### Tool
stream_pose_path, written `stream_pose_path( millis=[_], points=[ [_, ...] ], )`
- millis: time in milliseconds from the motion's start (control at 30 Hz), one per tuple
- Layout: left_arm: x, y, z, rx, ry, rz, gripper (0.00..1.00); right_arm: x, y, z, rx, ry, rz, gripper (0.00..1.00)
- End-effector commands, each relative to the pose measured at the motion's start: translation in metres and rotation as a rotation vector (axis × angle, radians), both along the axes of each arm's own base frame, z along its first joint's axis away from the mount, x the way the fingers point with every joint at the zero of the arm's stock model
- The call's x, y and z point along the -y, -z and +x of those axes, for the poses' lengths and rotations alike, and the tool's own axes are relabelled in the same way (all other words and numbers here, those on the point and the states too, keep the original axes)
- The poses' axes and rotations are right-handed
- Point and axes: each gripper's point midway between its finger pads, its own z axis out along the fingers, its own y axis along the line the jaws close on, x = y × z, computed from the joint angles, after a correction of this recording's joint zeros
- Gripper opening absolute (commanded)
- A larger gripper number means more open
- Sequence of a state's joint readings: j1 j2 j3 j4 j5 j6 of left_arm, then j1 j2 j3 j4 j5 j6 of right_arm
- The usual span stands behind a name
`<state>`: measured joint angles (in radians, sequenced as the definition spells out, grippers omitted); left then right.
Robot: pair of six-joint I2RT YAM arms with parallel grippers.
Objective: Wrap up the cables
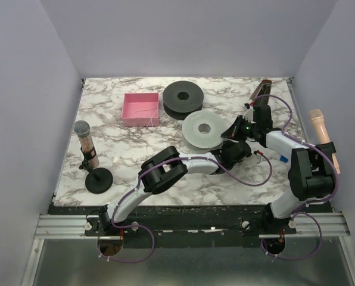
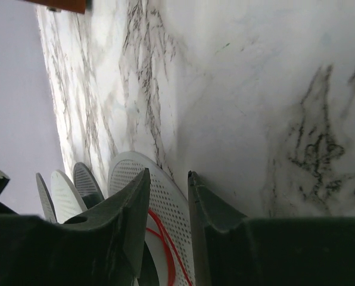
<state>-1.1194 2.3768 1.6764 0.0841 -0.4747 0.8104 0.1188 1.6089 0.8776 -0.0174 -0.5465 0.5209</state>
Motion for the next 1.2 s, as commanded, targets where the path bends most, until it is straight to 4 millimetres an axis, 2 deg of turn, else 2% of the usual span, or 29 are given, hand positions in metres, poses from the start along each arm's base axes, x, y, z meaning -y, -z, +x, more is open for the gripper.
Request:
stream_pose_path(
  millis=[0,200,333,433,500,600,633,700,800,933,1033,1067,1100,1167],
  points=[
    [0.022,-0.037,-0.022,-0.055,0.063,-0.063,0.42,0.000,-0.007,-0.001,0.017,-0.015,-0.028,0.01],
    [0.031,-0.040,-0.048,-0.207,0.115,-0.070,0.45,0.002,-0.013,0.001,0.033,-0.017,-0.040,0.00],
    [0.036,-0.048,-0.082,-0.381,0.208,-0.060,0.50,0.003,-0.016,0.002,0.045,-0.018,-0.052,0.01],
    [0.030,-0.051,-0.108,-0.484,0.263,-0.034,0.52,0.006,-0.021,0.003,0.066,-0.027,-0.080,0.02],
    [0.025,-0.056,-0.124,-0.553,0.300,-0.021,0.52,0.009,-0.025,0.003,0.080,-0.042,-0.108,0.07],
    [0.013,-0.068,-0.142,-0.624,0.334,-0.002,0.53,0.015,-0.032,0.006,0.105,-0.065,-0.167,0.27],
    [0.009,-0.073,-0.147,-0.639,0.339,0.007,0.53,0.018,-0.035,0.009,0.116,-0.064,-0.191,0.33],
    [-0.002,-0.080,-0.153,-0.661,0.339,0.020,0.53,0.024,-0.043,0.014,0.154,-0.077,-0.244,0.39],
    [-0.021,-0.090,-0.164,-0.700,0.340,0.041,0.53,0.031,-0.063,0.026,0.235,-0.100,-0.319,0.45],
    [-0.051,-0.109,-0.180,-0.826,0.343,0.046,0.53,0.022,-0.086,0.033,0.331,-0.233,-0.378,0.47],
    [-0.084,-0.120,-0.182,-0.928,0.312,0.034,0.54,0.002,-0.090,0.037,0.387,-0.367,-0.474,0.39],
    [-0.099,-0.123,-0.175,-0.946,0.280,0.021,0.54,-0.013,-0.087,0.033,0.400,-0.428,-0.512,0.34],
    [-0.113,-0.126,-0.170,-0.957,0.262,0.008,0.54,-0.018,-0.083,0.034,0.405,-0.478,-0.554,0.30],
    [-0.140,-0.129,-0.163,-0.974,0.226,-0.006,0.56,-0.041,-0.072,0.029,0.407,-0.578,-0.615,0.18]
  ],
)
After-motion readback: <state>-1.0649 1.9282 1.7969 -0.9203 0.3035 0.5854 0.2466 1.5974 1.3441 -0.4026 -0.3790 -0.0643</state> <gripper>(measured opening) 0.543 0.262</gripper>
